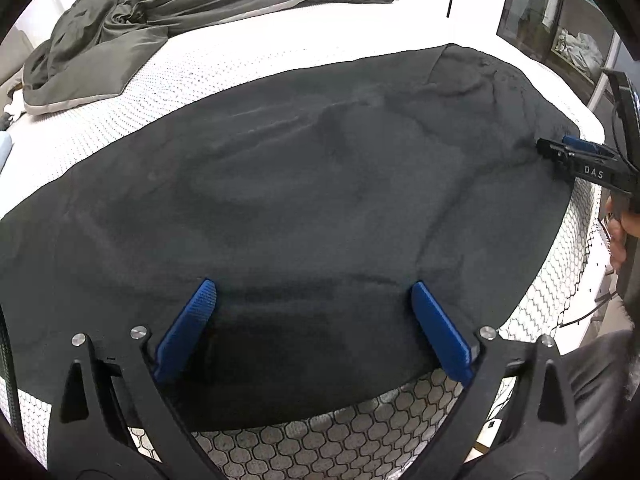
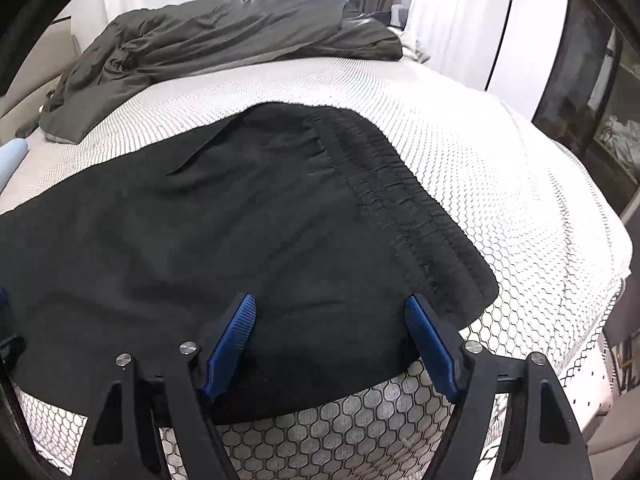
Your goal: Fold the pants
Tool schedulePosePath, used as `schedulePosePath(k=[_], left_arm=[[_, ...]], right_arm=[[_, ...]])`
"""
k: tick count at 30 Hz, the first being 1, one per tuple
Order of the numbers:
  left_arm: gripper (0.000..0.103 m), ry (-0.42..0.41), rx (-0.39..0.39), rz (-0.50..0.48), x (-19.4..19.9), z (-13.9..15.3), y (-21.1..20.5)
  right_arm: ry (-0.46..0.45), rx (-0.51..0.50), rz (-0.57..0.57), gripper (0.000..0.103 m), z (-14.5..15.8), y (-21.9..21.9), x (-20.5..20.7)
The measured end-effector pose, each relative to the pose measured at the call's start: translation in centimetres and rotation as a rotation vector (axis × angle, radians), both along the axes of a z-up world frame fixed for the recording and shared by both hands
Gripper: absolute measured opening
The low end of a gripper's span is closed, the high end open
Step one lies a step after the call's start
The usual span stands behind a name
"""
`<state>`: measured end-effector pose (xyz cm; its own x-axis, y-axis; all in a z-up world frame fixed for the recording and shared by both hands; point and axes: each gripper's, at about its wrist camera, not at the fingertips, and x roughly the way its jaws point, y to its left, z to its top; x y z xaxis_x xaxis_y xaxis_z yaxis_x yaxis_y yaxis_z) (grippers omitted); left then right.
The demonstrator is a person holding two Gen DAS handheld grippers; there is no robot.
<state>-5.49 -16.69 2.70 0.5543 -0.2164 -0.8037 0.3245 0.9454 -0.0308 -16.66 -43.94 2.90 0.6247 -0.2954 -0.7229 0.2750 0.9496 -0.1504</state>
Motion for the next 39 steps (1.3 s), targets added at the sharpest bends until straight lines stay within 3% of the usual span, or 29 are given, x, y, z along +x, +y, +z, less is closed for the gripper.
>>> schedulePosePath(k=[4, 6, 10, 13, 16, 18, 21, 24, 26, 30, 32, 35, 37, 39], left_arm=[[0.098, -0.013, 0.01, -0.004, -0.1, -0.1, 0.0], [0.098, -0.009, 0.012, 0.0, 0.0, -0.1, 0.0], [0.098, -0.01, 0.015, 0.001, 0.0, -0.2, 0.0], [0.098, -0.021, 0.008, 0.007, -0.2, -0.1, 0.1], [0.094, -0.062, -0.043, 0.028, -0.9, 1.1, 0.4], [0.094, -0.097, -0.087, -0.02, -1.8, 1.8, -0.1], [0.094, -0.087, -0.003, -0.118, -2.7, 0.7, -1.7], [0.094, -0.092, 0.033, -0.158, -3.3, -0.3, -1.6], [0.094, -0.086, 0.02, -0.17, -3.7, 0.0, -0.9], [0.094, -0.114, -0.034, -0.112, -4.0, 1.5, 1.5], [0.094, -0.116, -0.06, -0.072, -3.6, 1.7, 2.5], [0.094, -0.029, -0.069, -0.025, -2.1, 0.0, 3.3], [0.096, -0.046, -0.053, -0.016, -2.1, -0.4, 3.0], [0.096, -0.063, -0.028, -0.023, -2.4, -0.3, 2.7]], right_arm=[[0.013, -0.022, 0.078, 0.079, -0.4, 1.5, 0.3], [0.033, -0.052, 0.043, 0.079, -0.7, 0.9, 1.1], [0.02, 0.012, -0.026, 0.078, -0.8, -0.7, 1.0], [0.018, -0.034, -0.043, 0.079, -0.9, 0.1, 1.2], [-0.027, 0.078, 0.051, 0.08, -0.5, 1.0, 1.2], [-0.014, 0.064, 0.13, 0.081, -0.7, 2.4, 1.4], [0.039, -0.027, 0.182, 0.082, -2.0, 3.0, 1.2], [0.015, -0.038, 0.086, 0.083, -1.2, 1.0, -0.2], [-0.02, 0.041, 0.054, 0.082, -0.4, -0.8, -1.4], [-0.148, 0.324, 0.03, 0.082, 1.2, -5.4, -4.5], [-0.168, 0.49, 0.009, 0.082, 0.9, -7.8, -5.4], [-0.172, 0.757, -0.036, 0.082, -0.6, -10.0, -4.7], [-0.214, 0.853, -0.037, 0.082, -0.8, -11.8, -2.8], [-0.234, 0.867, -0.09, 0.082, -1.2, -12.7, -0.6]])
